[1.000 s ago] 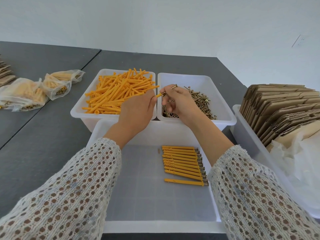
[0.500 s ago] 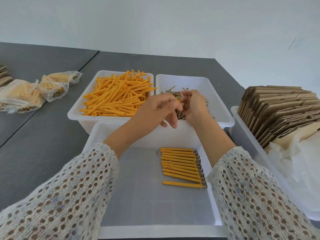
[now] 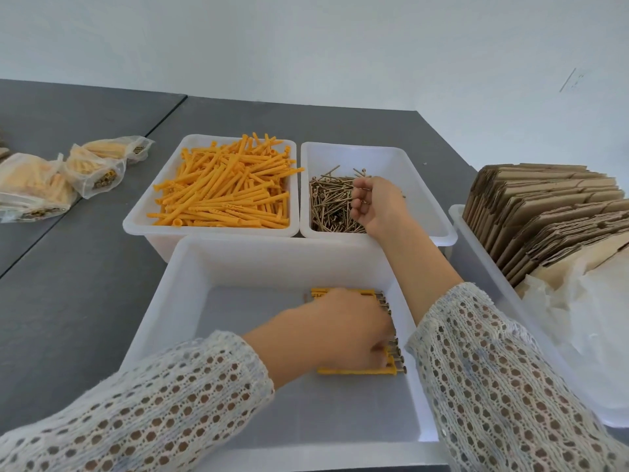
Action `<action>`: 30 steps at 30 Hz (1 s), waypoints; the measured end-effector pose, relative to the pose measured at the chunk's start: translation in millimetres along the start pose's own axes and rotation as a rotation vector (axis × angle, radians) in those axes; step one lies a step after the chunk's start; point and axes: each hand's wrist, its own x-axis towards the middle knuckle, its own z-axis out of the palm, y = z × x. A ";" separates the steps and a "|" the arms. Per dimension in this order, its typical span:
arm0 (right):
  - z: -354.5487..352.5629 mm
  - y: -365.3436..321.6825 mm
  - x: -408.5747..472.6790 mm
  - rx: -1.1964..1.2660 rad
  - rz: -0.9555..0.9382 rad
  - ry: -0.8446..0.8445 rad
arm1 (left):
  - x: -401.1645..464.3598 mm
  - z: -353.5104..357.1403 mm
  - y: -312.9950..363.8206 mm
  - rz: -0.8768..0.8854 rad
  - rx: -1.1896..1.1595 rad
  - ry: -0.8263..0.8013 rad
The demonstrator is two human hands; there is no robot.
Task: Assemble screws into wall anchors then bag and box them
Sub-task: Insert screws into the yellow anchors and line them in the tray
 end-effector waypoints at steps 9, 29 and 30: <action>2.1 0.6 -0.6 -0.070 -0.022 0.002 | -0.4 1.8 16.0 0.100 0.143 0.081; 4.8 0.7 -2.1 -0.120 -0.023 0.006 | 8.5 6.9 23.0 0.046 0.219 -0.016; 4.8 0.6 -2.2 -0.125 -0.025 0.006 | 9.2 7.2 22.3 0.052 0.225 -0.012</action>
